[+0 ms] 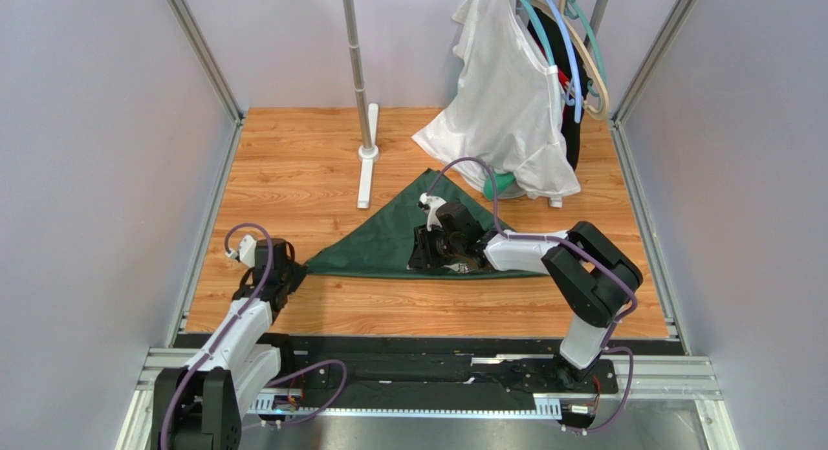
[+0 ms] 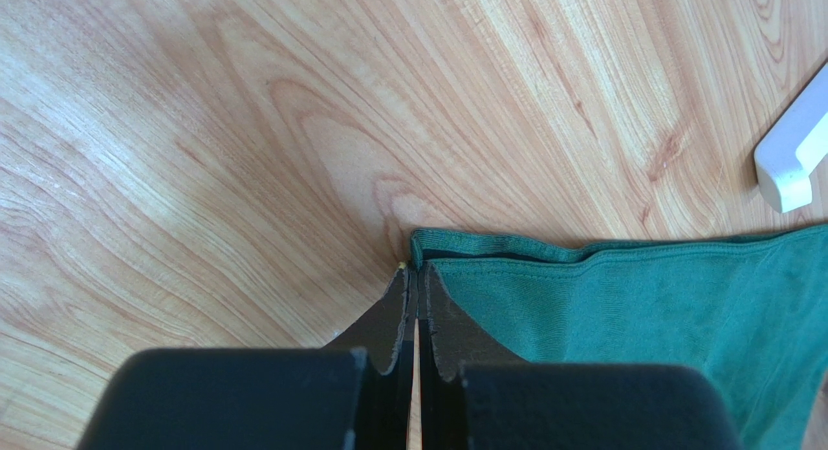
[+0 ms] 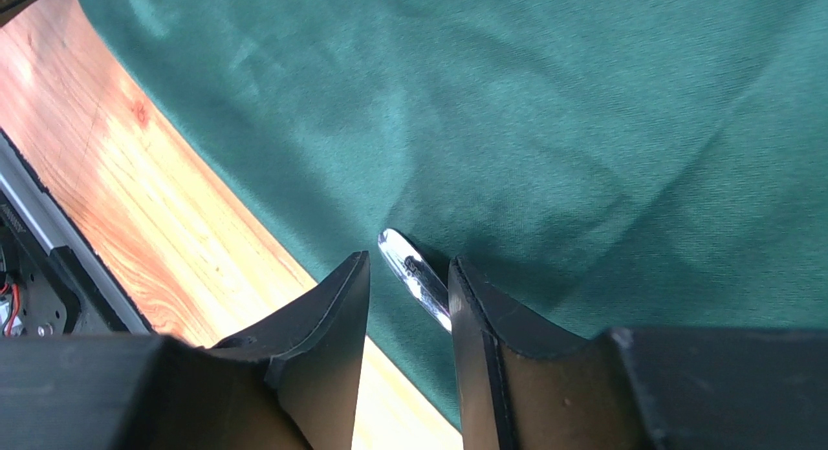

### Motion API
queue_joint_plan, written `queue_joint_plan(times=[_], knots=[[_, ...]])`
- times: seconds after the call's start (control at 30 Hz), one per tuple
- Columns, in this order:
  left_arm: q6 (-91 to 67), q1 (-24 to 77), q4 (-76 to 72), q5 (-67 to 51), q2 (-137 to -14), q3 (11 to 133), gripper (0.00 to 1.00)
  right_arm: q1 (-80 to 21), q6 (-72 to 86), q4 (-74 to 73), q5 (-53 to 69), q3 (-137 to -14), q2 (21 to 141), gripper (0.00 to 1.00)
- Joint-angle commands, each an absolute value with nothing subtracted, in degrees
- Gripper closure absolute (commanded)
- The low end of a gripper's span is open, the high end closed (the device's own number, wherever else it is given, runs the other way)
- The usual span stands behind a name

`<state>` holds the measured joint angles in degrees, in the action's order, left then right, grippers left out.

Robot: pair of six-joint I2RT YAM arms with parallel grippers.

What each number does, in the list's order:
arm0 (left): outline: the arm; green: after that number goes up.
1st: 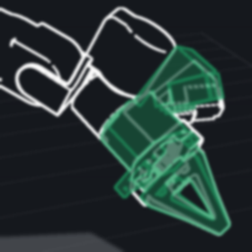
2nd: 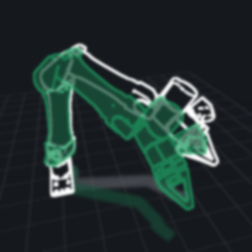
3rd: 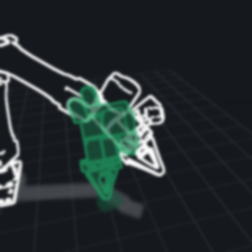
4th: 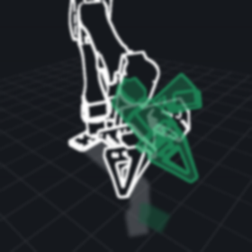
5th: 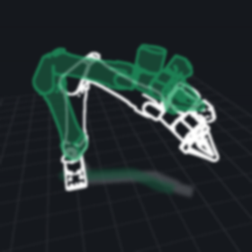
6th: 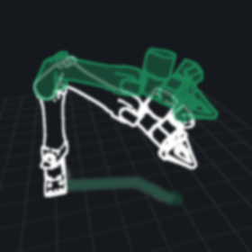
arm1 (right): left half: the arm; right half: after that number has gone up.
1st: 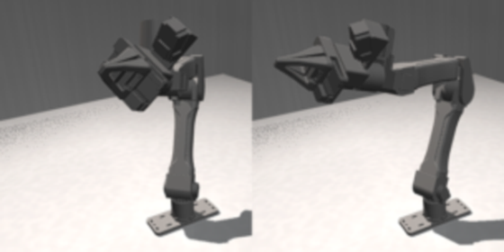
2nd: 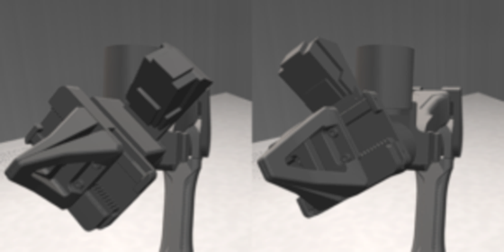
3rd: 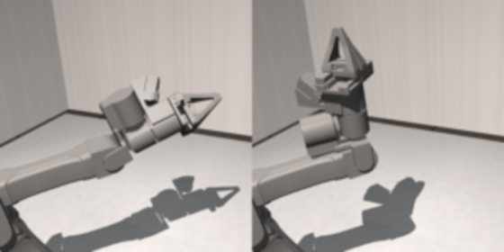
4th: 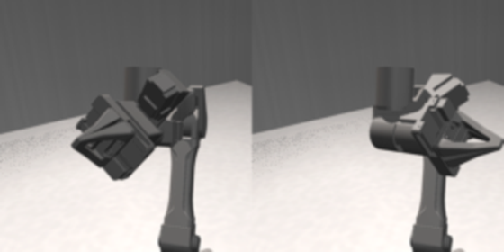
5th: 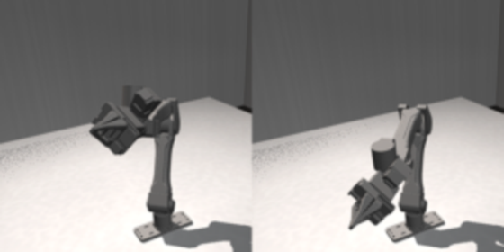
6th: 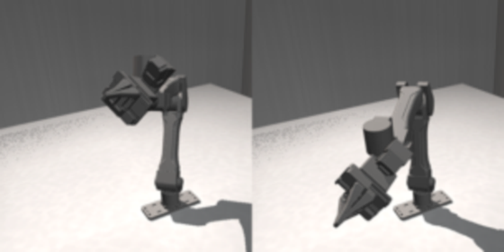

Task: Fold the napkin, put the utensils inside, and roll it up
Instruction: Fold the napkin

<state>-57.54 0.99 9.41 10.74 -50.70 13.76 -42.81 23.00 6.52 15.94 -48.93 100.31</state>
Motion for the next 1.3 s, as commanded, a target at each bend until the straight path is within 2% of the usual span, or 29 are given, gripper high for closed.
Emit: queue_joint_plan(times=[0.0,0.33,0.93,1.1,1.27], knots=[[-56.4,0.4,8.4,10.2,-51.2,13.1,1.0,-43.6,22.0,7.8,16.3,-49.6,99.9,0.61],[-54.4,0.4,7.2,9.2,-50.2,13.4,1.0,-43.8,21.9,5.8,15.0,-50.7,96.2,0.6],[-45.4,0.4,9.6,12.7,-33.1,12.7,1.0,-42.6,21.2,-6.1,3.2,-48.6,76.6,0.58],[-35.9,0.4,7.7,8.9,-28.5,14.2,1.0,-38.7,21.9,-7.0,3.0,-47.4,75.9,0.58],[-35.6,1.0,-1.6,-0.7,-31.3,12.4,1.0,-35.6,21.6,-7.8,3.2,-45.9,73.2,0.58]])
